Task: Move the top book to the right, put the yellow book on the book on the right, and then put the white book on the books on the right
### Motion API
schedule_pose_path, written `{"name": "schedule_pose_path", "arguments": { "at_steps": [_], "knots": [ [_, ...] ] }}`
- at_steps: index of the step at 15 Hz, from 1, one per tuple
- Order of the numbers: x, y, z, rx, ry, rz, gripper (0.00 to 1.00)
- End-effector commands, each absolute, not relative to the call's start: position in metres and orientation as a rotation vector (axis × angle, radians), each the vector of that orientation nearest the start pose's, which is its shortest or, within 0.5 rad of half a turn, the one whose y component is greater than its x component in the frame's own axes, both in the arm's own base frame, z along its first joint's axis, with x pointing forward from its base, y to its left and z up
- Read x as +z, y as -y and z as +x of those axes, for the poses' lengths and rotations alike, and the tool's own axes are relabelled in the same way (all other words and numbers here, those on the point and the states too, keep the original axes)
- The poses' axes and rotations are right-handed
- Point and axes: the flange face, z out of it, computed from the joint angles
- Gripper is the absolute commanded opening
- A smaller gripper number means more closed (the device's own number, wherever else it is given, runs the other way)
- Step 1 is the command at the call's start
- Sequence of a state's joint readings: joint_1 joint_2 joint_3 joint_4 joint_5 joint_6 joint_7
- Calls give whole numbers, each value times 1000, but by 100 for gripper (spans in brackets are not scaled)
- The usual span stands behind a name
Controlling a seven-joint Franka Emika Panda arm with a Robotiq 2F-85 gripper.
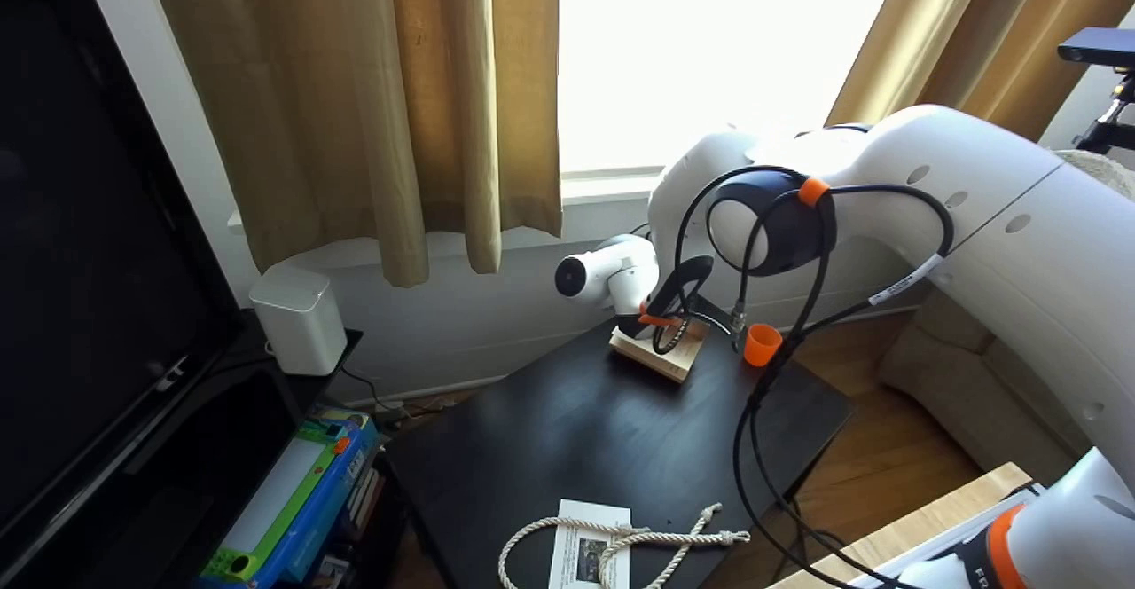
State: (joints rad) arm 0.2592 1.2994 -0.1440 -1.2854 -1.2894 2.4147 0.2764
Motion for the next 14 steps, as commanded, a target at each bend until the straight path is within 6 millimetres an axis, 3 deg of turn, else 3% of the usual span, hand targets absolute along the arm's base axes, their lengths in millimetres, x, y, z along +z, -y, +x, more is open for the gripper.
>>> {"name": "schedule_pose_path", "arguments": {
  "at_steps": [1, 5, 6, 7, 14],
  "knots": [
    [-79, -93, 674, 46, -1129, 1968, 0],
    [-91, -95, 678, 54, -1136, 1969, 0],
    [-92, -95, 679, 55, -1135, 1966, 16],
    [-94, -95, 679, 59, -1133, 1966, 25],
    [-85, -96, 680, 30, -1113, 2023, 78]
  ]
}}
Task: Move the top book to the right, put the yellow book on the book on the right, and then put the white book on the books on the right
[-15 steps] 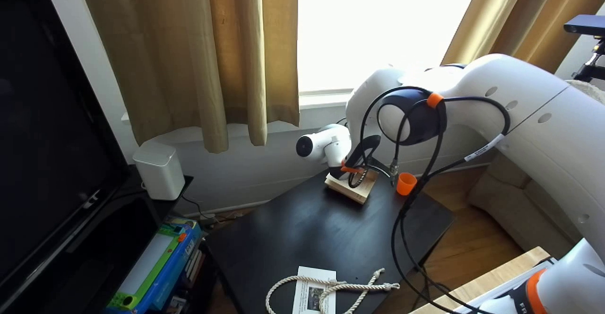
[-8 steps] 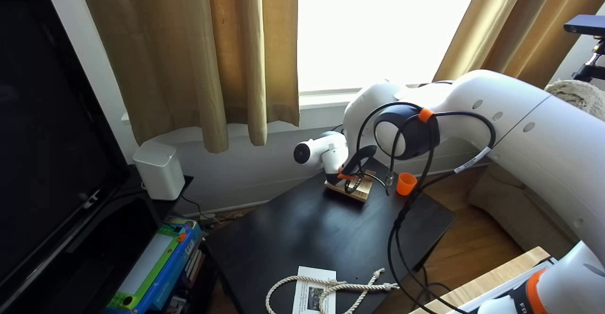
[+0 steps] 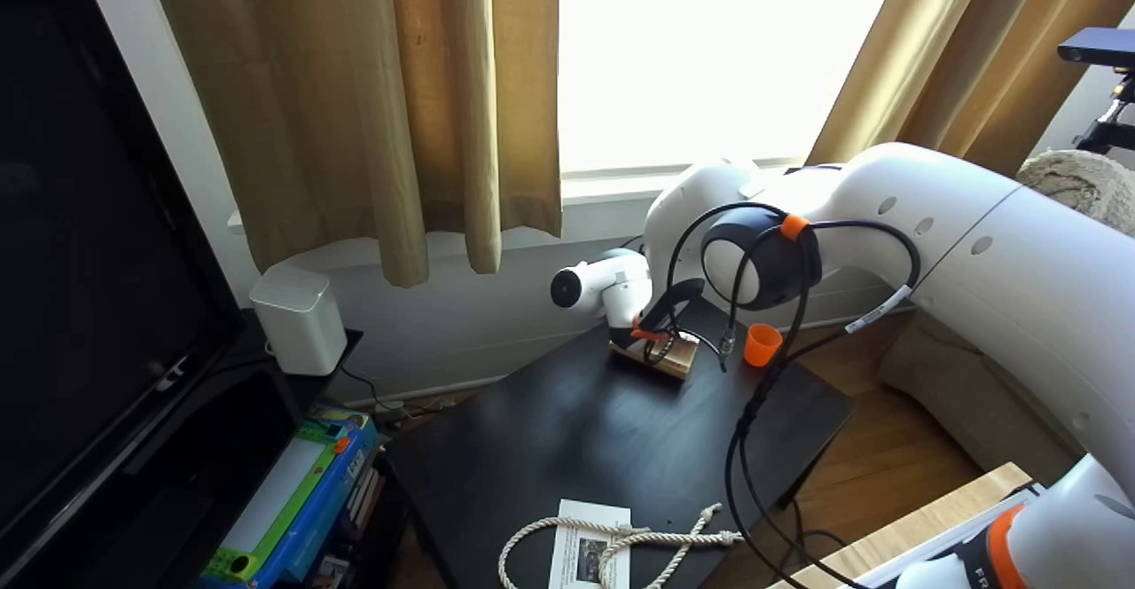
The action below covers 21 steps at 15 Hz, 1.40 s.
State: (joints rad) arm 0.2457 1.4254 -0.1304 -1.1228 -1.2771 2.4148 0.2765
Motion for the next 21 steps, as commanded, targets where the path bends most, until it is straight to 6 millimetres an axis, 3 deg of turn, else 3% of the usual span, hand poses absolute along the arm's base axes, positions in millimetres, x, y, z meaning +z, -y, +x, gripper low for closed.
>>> {"name": "schedule_pose_path", "arguments": {
  "at_steps": [1, 3, 4, 11, 14, 21],
  "knots": [
    [-82, -97, 679, 15, -1124, 2036, 87],
    [-73, -98, 681, 17, -1116, 2076, 99],
    [-66, -98, 681, 11, -1108, 2104, 100],
    [0, -92, 676, -80, -1104, 2406, 100],
    [29, -79, 669, -88, -1034, 2529, 100],
    [91, -52, 631, -12, -918, 2679, 100]
  ]
}}
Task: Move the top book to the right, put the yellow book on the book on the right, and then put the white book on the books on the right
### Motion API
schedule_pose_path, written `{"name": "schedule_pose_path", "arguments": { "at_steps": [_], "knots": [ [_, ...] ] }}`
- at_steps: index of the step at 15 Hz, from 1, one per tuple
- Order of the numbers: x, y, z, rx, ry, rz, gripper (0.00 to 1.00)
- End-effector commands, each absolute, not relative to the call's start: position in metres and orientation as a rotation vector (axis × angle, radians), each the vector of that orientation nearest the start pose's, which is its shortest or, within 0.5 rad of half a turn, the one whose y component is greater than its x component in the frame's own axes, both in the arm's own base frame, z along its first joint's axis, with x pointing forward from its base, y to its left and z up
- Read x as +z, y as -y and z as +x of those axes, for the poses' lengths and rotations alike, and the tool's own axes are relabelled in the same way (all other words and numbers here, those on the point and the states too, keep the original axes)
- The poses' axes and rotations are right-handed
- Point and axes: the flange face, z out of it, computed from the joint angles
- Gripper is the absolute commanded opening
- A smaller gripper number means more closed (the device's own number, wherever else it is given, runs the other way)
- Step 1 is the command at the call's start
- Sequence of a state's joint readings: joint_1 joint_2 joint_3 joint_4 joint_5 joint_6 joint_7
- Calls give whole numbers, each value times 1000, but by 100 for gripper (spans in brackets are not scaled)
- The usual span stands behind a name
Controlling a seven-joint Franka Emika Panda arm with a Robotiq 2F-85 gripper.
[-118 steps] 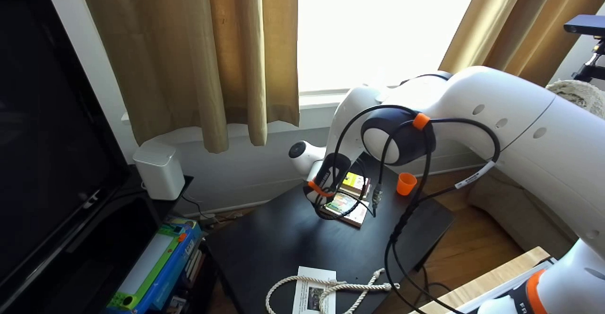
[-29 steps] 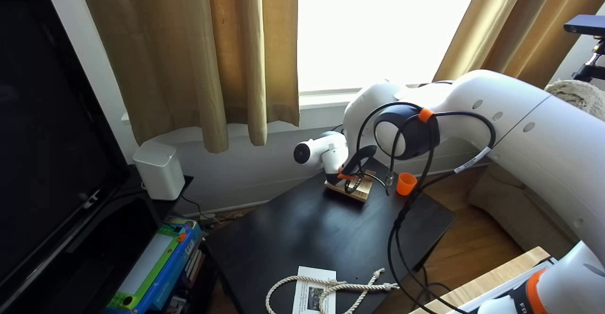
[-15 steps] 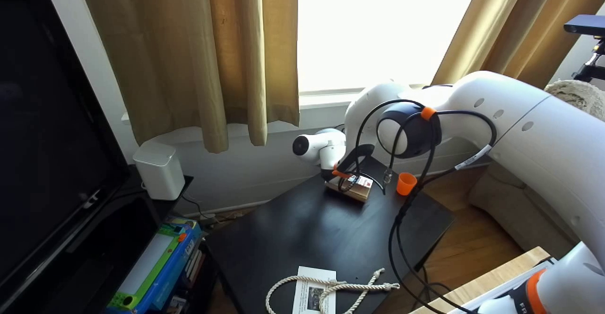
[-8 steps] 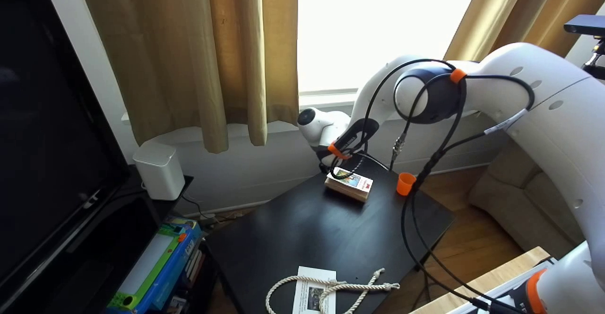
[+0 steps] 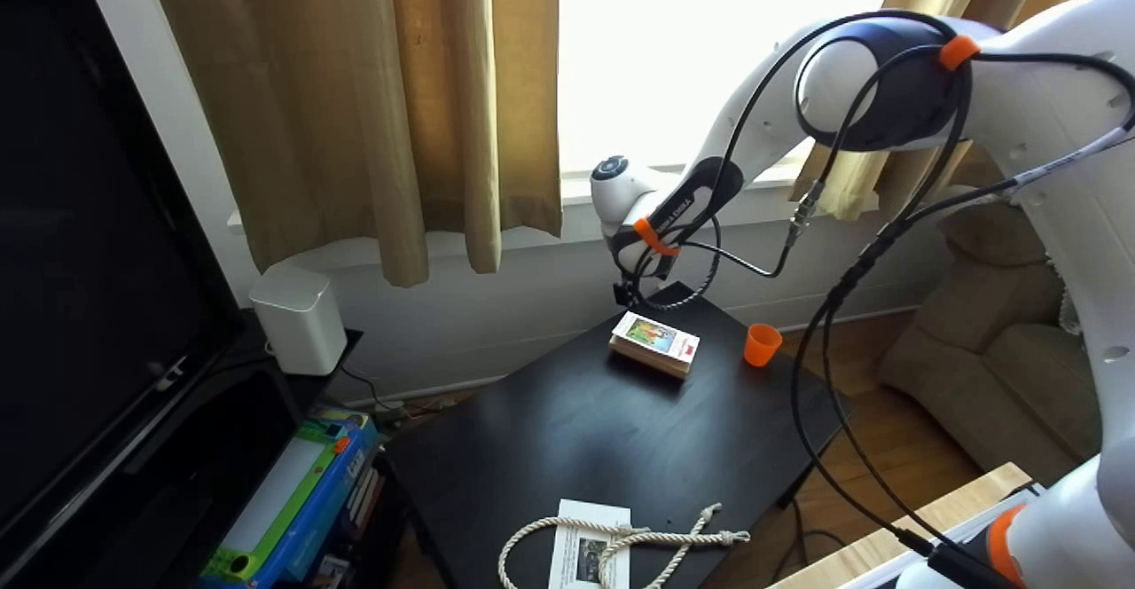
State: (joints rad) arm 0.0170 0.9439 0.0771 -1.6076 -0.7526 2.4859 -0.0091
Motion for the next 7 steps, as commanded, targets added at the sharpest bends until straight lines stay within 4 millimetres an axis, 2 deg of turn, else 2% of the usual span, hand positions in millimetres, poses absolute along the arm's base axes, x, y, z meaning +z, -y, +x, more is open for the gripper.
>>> {"name": "schedule_pose_path", "arguments": {
  "at_steps": [1, 3, 4, 7],
  "knots": [
    [98, -50, 623, -12, 1097, -3257, 100],
    [113, -43, 605, -81, 1042, -3258, 100],
    [96, -50, 636, -59, 1109, -3267, 100],
    [110, -42, 618, -79, 1084, -3264, 100]
  ]
}}
